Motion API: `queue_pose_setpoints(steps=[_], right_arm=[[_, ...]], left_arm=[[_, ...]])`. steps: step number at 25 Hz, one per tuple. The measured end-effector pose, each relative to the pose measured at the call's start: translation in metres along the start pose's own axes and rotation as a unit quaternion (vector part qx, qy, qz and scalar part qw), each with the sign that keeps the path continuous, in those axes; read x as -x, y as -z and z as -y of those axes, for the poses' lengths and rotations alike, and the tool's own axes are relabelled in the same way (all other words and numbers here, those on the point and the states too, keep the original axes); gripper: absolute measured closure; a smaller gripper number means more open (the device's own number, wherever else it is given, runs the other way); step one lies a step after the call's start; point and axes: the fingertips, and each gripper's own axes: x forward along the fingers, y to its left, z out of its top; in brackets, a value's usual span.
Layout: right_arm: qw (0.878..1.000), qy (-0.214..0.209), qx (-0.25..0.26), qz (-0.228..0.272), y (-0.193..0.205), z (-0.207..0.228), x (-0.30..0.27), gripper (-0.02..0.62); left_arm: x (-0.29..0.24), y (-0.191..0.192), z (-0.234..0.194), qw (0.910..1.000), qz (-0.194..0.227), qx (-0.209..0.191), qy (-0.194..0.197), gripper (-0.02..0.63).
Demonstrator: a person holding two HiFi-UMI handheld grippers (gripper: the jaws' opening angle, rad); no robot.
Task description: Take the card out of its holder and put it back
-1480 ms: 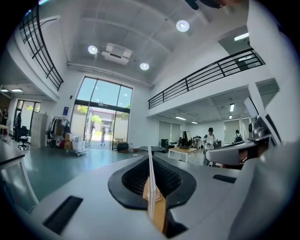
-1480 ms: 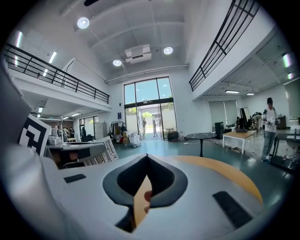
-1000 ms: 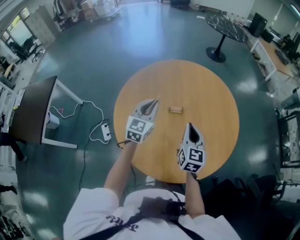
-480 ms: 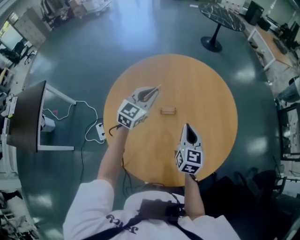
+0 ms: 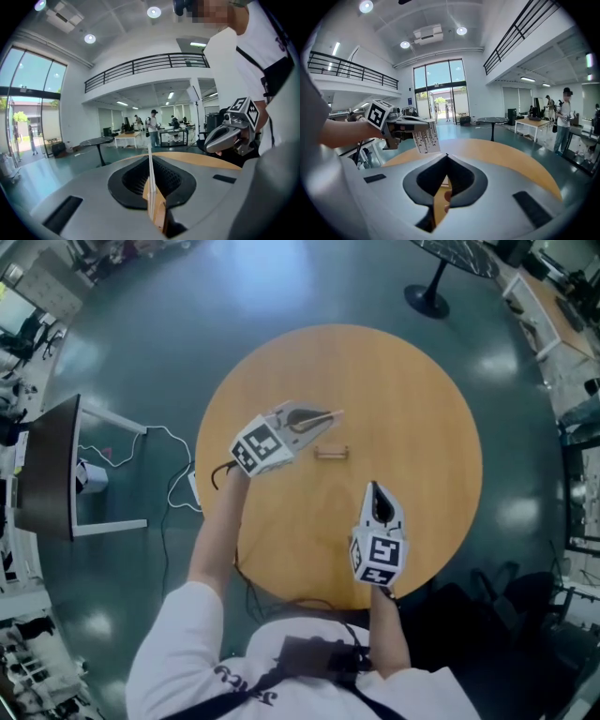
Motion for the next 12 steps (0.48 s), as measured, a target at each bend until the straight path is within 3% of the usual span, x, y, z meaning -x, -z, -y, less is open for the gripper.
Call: queue_pose_setpoints(steps=[6,12], right_arm=[[1.000,-0.003,-0.007,-0.022,0.013,0.002,-0.009,0.574],[0.999,-0.005,-0.014,-0.045,0.026,0.001,-0.016,0.574]], left_arm=[[-0.018,0.026,0.016,0.9958,-0.012,0.020,0.089,0.583],[-0.025,0.043,0.022,0.9908,-0.019,0.033,0.130,0.583]])
